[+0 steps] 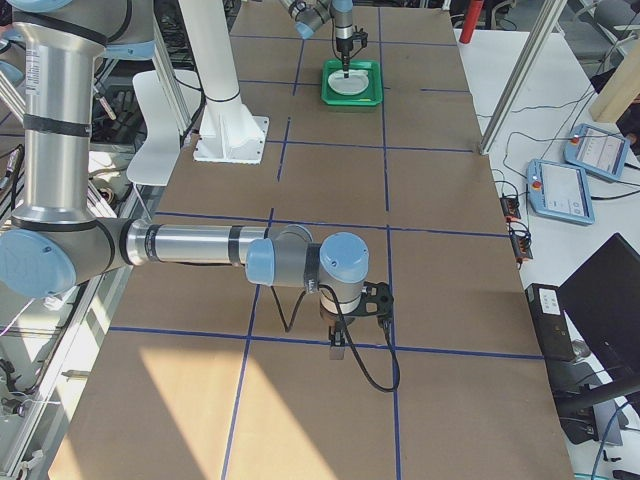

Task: Place fork
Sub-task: 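Carry the fork with the left gripper off the plate to the tray edge, then lower the fork onto the tray beside the plate and open the left gripper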

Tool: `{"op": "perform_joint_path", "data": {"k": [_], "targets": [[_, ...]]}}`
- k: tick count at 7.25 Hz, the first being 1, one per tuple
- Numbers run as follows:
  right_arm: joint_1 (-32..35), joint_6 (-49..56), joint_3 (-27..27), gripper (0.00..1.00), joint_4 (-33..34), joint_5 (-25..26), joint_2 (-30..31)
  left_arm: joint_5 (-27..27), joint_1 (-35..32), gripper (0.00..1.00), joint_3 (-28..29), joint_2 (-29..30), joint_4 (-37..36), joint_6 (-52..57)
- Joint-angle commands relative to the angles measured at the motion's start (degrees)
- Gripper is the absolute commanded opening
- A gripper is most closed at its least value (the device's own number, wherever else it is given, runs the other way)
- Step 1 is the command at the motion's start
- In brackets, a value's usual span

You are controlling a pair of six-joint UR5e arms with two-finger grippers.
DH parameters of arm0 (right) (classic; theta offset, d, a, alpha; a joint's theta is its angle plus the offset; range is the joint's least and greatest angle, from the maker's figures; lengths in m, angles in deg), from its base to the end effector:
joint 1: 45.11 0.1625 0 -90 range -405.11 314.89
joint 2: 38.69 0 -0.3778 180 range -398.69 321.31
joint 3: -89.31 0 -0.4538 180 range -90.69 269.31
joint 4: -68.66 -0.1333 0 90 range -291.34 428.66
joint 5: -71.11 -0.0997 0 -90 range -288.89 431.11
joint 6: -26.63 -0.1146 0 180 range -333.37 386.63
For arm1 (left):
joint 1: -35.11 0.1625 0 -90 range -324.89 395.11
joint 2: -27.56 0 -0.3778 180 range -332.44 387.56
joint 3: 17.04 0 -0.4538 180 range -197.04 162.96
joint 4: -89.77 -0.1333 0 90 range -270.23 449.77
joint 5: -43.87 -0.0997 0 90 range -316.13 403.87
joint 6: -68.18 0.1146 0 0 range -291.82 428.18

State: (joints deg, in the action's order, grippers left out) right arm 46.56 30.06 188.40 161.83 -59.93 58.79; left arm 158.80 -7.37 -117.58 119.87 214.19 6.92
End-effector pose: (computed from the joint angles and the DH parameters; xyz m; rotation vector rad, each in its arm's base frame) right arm 0.0727 -0.4998 0.6135 0.0058 -0.7167 -0.0196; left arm 0.3863 -0.4690 0.4363 0.1391 0.8974 -0.0437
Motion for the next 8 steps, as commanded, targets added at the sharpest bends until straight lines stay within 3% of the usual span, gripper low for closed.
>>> {"op": "perform_joint_path", "data": {"k": [1, 4, 5, 6, 8], "targets": [[0.0, 0.0, 0.1, 1.0, 0.0, 0.0, 0.0, 0.0, -2.2, 0.0, -0.9, -1.8, -0.1, 1.7], [0.0, 0.0, 0.0, 1.0, 0.0, 0.0, 0.0, -0.1, -4.1, 0.0, 0.0, -5.6, 0.3, 8.0], [0.0, 0.0, 0.0, 1.0, 0.0, 0.0, 0.0, 0.7, -4.0, 0.16, 0.2, -5.6, 0.0, 8.1], [0.0, 0.0, 0.1, 1.0, 0.0, 0.0, 0.0, 1.8, -4.0, 0.99, 0.2, -5.3, 0.2, 8.1], [0.0, 0.0, 0.0, 1.0, 0.0, 0.0, 0.0, 3.0, -5.3, 1.0, -0.4, -5.7, 0.0, 7.4]]}}
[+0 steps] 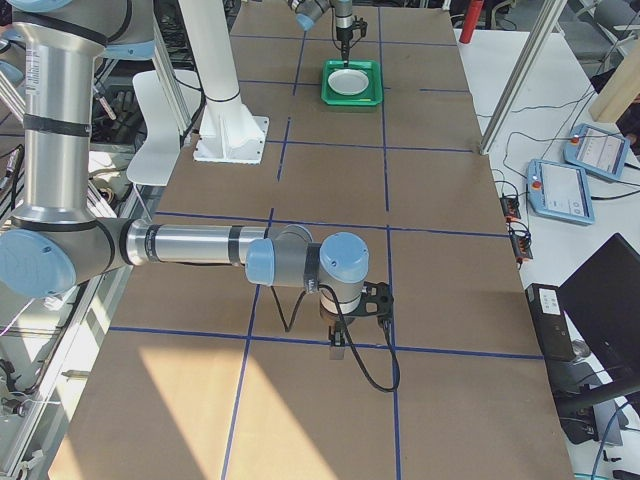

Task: Place fork

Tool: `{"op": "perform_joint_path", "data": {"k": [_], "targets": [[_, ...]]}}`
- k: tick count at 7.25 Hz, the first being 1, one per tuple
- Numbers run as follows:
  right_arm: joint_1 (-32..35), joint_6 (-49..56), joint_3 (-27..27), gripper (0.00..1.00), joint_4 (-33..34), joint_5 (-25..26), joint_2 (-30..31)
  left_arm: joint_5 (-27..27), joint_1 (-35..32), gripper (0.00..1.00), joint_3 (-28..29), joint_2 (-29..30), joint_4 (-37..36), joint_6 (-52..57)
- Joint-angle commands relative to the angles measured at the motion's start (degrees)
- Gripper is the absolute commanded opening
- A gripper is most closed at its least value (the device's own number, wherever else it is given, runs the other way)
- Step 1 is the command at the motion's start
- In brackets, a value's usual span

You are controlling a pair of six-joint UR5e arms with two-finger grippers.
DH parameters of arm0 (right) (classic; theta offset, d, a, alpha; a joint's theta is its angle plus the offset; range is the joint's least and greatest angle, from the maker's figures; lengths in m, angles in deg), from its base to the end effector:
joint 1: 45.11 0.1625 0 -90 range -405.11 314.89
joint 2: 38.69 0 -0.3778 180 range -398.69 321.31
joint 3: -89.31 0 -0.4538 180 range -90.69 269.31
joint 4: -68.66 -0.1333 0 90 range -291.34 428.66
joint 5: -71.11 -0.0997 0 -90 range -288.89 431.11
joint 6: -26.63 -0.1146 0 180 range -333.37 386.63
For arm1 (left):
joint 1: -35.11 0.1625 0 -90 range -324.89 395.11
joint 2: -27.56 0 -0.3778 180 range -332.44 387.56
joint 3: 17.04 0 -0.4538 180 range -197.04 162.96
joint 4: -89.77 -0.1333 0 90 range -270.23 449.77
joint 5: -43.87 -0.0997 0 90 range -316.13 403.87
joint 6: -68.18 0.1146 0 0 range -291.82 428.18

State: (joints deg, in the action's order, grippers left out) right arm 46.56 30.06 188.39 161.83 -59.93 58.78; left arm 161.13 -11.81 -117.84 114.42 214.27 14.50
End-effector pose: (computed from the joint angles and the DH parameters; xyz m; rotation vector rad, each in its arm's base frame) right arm 0.0727 -0.4999 0.6135 0.0058 -0.7167 -0.0196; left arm 0.3312 -0.4725 0.4878 0.1398 0.8398 0.0013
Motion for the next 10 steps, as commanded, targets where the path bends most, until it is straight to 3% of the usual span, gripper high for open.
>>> {"op": "perform_joint_path", "data": {"k": [1, 3, 6, 8, 10], "targets": [[0.0, 0.0, 0.0, 1.0, 0.0, 0.0, 0.0, 1.1, -3.7, 1.0, -0.1, -0.5, -0.4, 0.1], [0.0, 0.0, 0.1, 1.0, 0.0, 0.0, 0.0, 5.1, -9.8, 1.0, 0.0, -2.7, -0.7, 2.2], [0.0, 0.0, 0.0, 1.0, 0.0, 0.0, 0.0, 10.1, -24.1, 1.0, -0.3, -9.0, -3.5, 25.6], [0.0, 0.0, 0.1, 1.0, 0.0, 0.0, 0.0, 10.6, -35.4, 1.0, -0.6, -8.7, -17.5, 45.8], [0.0, 0.0, 0.1, 1.0, 0.0, 0.0, 0.0, 10.6, -42.9, 1.0, -1.0, -6.9, -28.5, 55.0]]}}
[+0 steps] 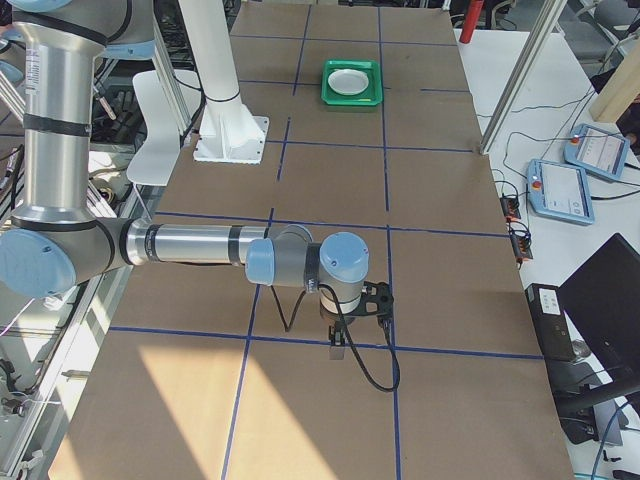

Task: Place fork

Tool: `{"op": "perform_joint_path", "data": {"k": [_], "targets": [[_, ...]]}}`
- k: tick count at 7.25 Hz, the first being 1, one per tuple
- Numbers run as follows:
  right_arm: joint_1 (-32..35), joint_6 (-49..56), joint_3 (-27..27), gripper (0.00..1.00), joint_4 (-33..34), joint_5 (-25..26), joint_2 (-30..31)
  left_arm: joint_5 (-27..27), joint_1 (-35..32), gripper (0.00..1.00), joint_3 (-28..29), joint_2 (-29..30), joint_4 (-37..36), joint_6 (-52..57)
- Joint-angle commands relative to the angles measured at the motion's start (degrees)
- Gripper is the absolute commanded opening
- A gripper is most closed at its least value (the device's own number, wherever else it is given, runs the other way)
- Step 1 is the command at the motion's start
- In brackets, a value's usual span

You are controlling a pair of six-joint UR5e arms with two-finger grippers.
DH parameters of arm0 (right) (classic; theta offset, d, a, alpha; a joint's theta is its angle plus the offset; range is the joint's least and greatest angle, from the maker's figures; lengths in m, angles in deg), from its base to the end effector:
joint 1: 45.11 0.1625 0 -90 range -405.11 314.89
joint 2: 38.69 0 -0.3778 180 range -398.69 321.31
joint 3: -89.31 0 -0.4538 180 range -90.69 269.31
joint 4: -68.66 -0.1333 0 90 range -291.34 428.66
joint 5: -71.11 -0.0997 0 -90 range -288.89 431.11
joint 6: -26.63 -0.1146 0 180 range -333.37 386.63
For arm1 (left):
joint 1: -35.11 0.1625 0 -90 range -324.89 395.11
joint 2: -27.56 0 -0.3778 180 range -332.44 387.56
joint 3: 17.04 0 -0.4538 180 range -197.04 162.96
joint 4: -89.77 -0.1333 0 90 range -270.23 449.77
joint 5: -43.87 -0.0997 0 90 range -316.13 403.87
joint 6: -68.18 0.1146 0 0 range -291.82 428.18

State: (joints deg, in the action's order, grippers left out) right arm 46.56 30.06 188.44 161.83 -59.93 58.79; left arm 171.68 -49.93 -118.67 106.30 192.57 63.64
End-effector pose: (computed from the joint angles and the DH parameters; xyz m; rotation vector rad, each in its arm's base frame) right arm 0.0727 -0.4999 0.6131 0.0065 -0.7167 -0.0199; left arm -0.0198 -0.5013 0.5955 0.1663 0.6731 0.0829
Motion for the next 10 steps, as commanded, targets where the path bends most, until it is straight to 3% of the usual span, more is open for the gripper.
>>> {"op": "perform_joint_path", "data": {"k": [1, 10], "targets": [[0.0, 0.0, -0.1, 1.0, 0.0, 0.0, 0.0, 0.1, -7.0, 1.0, -0.1, 1.4, -9.9, 7.8], [0.0, 0.0, -0.1, 1.0, 0.0, 0.0, 0.0, 1.1, -8.1, 1.0, 0.7, 3.1, -10.8, 8.1]]}}
